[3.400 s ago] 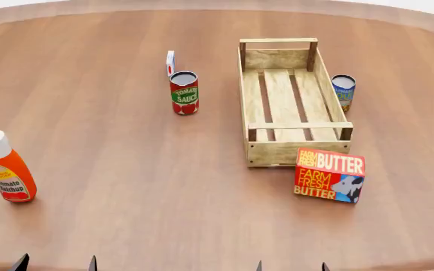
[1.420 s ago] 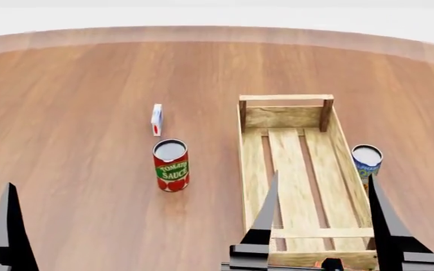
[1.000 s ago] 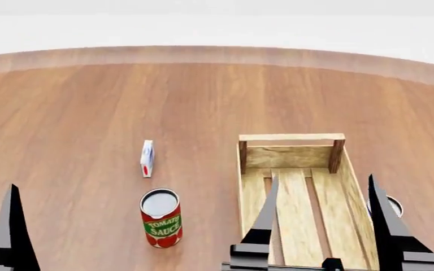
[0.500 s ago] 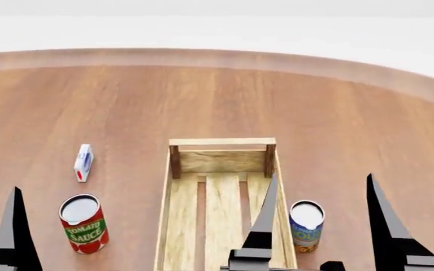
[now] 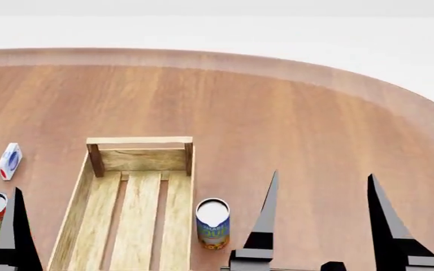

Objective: Pick up the butter and put it in the tray.

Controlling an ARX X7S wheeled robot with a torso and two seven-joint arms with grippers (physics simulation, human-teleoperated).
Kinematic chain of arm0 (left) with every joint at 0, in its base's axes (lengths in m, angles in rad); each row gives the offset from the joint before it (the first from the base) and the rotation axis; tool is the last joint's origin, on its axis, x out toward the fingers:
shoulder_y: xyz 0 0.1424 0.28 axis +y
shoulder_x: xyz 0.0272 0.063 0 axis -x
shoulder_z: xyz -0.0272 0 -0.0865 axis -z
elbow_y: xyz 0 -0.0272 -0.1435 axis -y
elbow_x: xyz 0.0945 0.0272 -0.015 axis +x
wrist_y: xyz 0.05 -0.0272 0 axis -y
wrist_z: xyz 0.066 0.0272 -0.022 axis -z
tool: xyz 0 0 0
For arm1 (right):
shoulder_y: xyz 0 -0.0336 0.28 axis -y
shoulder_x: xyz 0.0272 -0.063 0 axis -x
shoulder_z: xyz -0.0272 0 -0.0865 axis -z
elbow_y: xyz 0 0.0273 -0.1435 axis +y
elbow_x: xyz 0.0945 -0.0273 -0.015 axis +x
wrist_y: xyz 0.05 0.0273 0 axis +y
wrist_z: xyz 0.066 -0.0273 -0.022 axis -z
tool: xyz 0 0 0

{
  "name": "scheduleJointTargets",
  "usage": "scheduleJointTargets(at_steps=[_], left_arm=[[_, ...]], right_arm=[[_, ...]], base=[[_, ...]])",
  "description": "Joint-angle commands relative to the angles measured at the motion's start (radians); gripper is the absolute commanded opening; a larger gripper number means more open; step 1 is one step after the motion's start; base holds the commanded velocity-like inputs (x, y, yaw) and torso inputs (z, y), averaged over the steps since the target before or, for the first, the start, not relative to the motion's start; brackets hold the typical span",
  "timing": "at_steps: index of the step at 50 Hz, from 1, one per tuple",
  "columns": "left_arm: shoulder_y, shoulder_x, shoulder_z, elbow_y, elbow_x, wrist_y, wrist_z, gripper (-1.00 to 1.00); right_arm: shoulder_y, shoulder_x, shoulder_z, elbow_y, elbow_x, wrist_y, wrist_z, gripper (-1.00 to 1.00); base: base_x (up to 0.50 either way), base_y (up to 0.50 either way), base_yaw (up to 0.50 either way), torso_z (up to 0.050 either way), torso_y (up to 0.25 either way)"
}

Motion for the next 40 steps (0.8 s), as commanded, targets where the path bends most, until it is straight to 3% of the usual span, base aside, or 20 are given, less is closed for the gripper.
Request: scheduleJointTargets(at_steps=[1, 7, 17, 40], left_arm=[[0.000, -0.007, 0.003, 0.002, -0.006, -0.001, -0.010, 1.00], [-0.002, -0.011, 0.006, 0.007, -0.010, -0.007, -0.016, 1.00], [-0.001, -0.018, 0.010, 0.002, -0.014, 0.001, -0.024, 1.00], [-0.002, -0.040, 0.021, -0.008, -0.029, 0.020, -0.047, 1.00]], right_arm=[[0.001, 0.008, -0.002, -0.005, 0.006, 0.003, 0.011, 1.00], [0.001, 0.019, -0.018, -0.003, -0.028, -0.016, 0.018, 1.00], [-0.013, 0.037, -0.034, -0.001, -0.029, -0.046, 0.009, 1.00], [0.001, 0.072, -0.089, -0.014, -0.030, -0.017, 0.008, 1.00]], base=[[0.00, -0.50, 0.00, 0.000, 0.000], [0.00, -0.49, 0.00, 0.000, 0.000], [0.00, 0.00, 0.00, 0.000, 0.000], [0.00, 0.00, 0.50, 0.000, 0.000]])
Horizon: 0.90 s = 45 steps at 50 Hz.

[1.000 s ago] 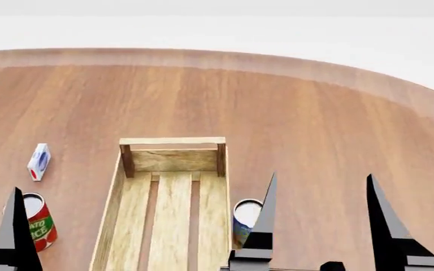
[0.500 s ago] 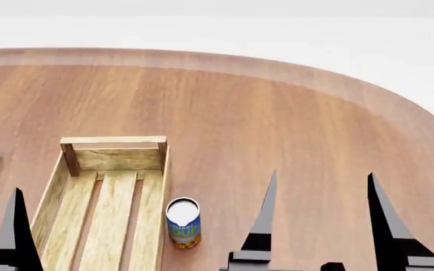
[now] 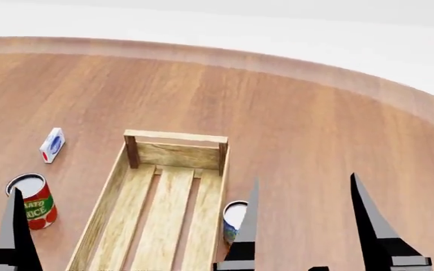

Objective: Pick up the butter and put it in the tray.

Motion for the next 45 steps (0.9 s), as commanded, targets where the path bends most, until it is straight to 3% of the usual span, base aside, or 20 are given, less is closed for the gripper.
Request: scheduleJointTargets(at_steps=[1, 23, 31, 33, 37, 45], left_arm=[[0.001, -0.011, 0.003, -0.010, -0.007, 0.014, -0.009, 1.00], [0.000, -0.023, 0.016, -0.018, -0.009, 0.022, -0.037, 1.00], [-0.004, -0.026, 0.012, -0.048, -0.019, 0.041, -0.036, 1.00], [-0.001, -0.026, 0.014, -0.049, -0.019, 0.042, -0.038, 1.00], [-0.012, -0.028, 0.022, -0.043, -0.021, 0.029, -0.044, 1.00], [-0.007, -0.040, 0.028, -0.010, -0.027, 0.015, -0.054, 1.00]], right_arm=[[0.006, 0.018, -0.029, 0.000, -0.005, 0.009, -0.004, 1.00], [0.027, 0.085, -0.098, -0.018, -0.004, 0.038, -0.069, 1.00], [0.016, 0.148, -0.044, -0.071, 0.061, 0.117, -0.092, 1.00], [-0.016, 0.144, 0.039, -0.089, 0.108, 0.054, -0.080, 1.00], [0.007, 0.226, 0.075, -0.114, 0.117, 0.190, -0.073, 1.00], [-0.098, 0.410, 0.158, -0.125, 0.261, 0.129, -0.291, 1.00]], base=[[0.00, 0.00, 0.50, 0.000, 0.000], [0.00, 0.00, 0.50, 0.000, 0.000], [0.00, 0.00, 0.06, 0.000, 0.000], [0.00, 0.00, 0.00, 0.000, 0.000], [0.00, 0.00, 0.00, 0.000, 0.000], [0.00, 0.00, 0.00, 0.000, 0.000]])
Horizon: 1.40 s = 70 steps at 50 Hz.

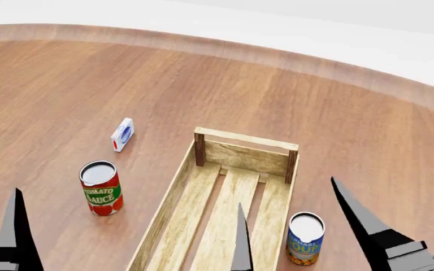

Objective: Pick up the butter and put it in the tray.

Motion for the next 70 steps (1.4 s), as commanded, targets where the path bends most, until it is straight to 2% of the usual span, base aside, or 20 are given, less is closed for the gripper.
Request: scheduleJointTargets(at_steps=[1, 7, 14, 16, 22, 24, 32, 39, 48, 55, 70], left_arm=[[-0.003, -0.013, 0.008, 0.026, -0.006, -0.015, -0.014, 1.00], [0.002, -0.014, 0.020, 0.008, 0.006, 0.003, -0.015, 1.00], [-0.003, -0.019, 0.017, 0.004, -0.001, 0.004, -0.020, 1.00], [0.002, -0.019, 0.016, -0.004, -0.002, 0.013, -0.019, 1.00], [0.001, -0.022, 0.025, -0.006, 0.002, 0.012, -0.024, 1.00], [0.003, -0.022, 0.030, -0.014, 0.006, 0.021, -0.023, 1.00], [-0.001, -0.026, 0.032, -0.016, 0.003, 0.018, -0.028, 1.00], [-0.003, -0.033, 0.018, -0.012, -0.016, 0.016, -0.033, 1.00], [-0.004, -0.037, 0.016, -0.013, -0.022, 0.017, -0.040, 1.00], [-0.001, -0.040, 0.016, -0.016, -0.024, 0.024, -0.044, 1.00], [-0.006, -0.048, 0.015, -0.011, -0.037, 0.016, -0.056, 1.00]], right_arm=[[-0.101, 0.196, 0.092, -0.030, 0.102, -0.038, -0.191, 1.00], [-0.171, 0.295, 0.082, -0.025, 0.161, -0.034, -0.311, 1.00], [-0.194, 0.344, 0.057, 0.010, 0.223, -0.037, -0.408, 1.00], [-0.198, 0.346, 0.037, 0.020, 0.170, -0.051, -0.410, 1.00], [-0.188, 0.352, 0.006, 0.058, 0.183, -0.028, -0.436, 1.00], [-0.164, 0.348, -0.009, 0.078, 0.180, 0.062, -0.391, 1.00], [-0.131, 0.358, -0.036, 0.119, 0.192, 0.127, -0.399, 1.00], [-0.063, 0.387, -0.095, 0.123, 0.244, 0.254, -0.443, 1.00], [-0.030, 0.446, -0.142, 0.096, 0.289, 0.297, -0.545, 1.00], [-0.051, 0.487, -0.134, 0.077, 0.400, 0.315, -0.626, 1.00], [-0.006, 0.475, -0.201, 0.121, 0.331, 0.351, -0.624, 1.00]], base=[[0.00, 0.00, 0.00, 0.000, 0.000], [0.00, 0.00, 0.00, 0.000, 0.000], [0.00, 0.00, 0.00, 0.000, 0.000], [0.00, 0.00, 0.00, 0.000, 0.000], [0.00, 0.00, 0.00, 0.000, 0.000], [0.00, 0.00, 0.00, 0.000, 0.000], [0.00, 0.00, 0.00, 0.000, 0.000], [0.00, 0.00, 0.00, 0.000, 0.000], [0.00, 0.00, 0.00, 0.000, 0.000], [0.00, 0.00, 0.00, 0.000, 0.000], [0.00, 0.00, 0.00, 0.000, 0.000]])
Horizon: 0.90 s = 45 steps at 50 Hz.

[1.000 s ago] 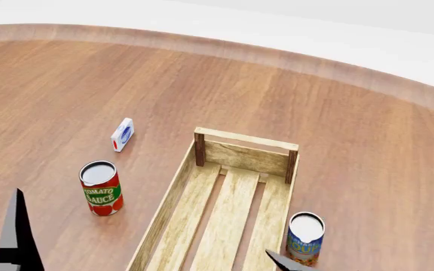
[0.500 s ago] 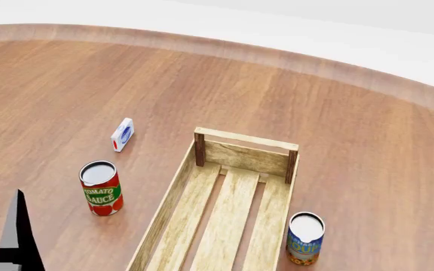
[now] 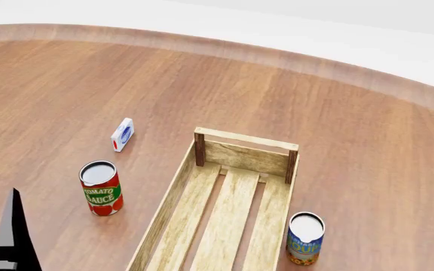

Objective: Pick up the butter and put it in the tray.

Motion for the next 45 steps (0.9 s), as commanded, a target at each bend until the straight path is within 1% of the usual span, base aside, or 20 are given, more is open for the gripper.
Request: scheduleJointTargets(at_steps=[1, 20, 31, 38, 45], left_arm=[[-0.003, -0.006, -0.001, 0.002, -0.009, -0.003, -0.009, 1.00], [-0.004, -0.015, 0.013, -0.009, -0.006, 0.003, -0.015, 1.00], [-0.003, -0.019, 0.023, -0.016, 0.002, 0.008, -0.021, 1.00], [-0.002, -0.022, 0.025, -0.016, 0.000, 0.009, -0.025, 1.00], [-0.002, -0.025, 0.023, -0.012, -0.005, 0.007, -0.030, 1.00]], right_arm=[[0.029, 0.002, -0.041, 0.032, -0.008, 0.033, -0.024, 1.00], [0.097, 0.013, -0.046, 0.069, 0.013, 0.104, -0.033, 1.00], [0.214, -0.015, -0.116, 0.120, -0.019, 0.166, -0.076, 1.00], [0.291, -0.056, -0.191, 0.179, -0.072, 0.190, -0.104, 1.00], [0.324, -0.083, -0.231, 0.228, -0.109, 0.183, -0.117, 1.00]], base=[[0.00, 0.00, 0.00, 0.000, 0.000], [0.00, 0.00, 0.00, 0.000, 0.000], [0.00, 0.00, 0.00, 0.000, 0.000], [0.00, 0.00, 0.00, 0.000, 0.000], [0.00, 0.00, 0.00, 0.000, 0.000]])
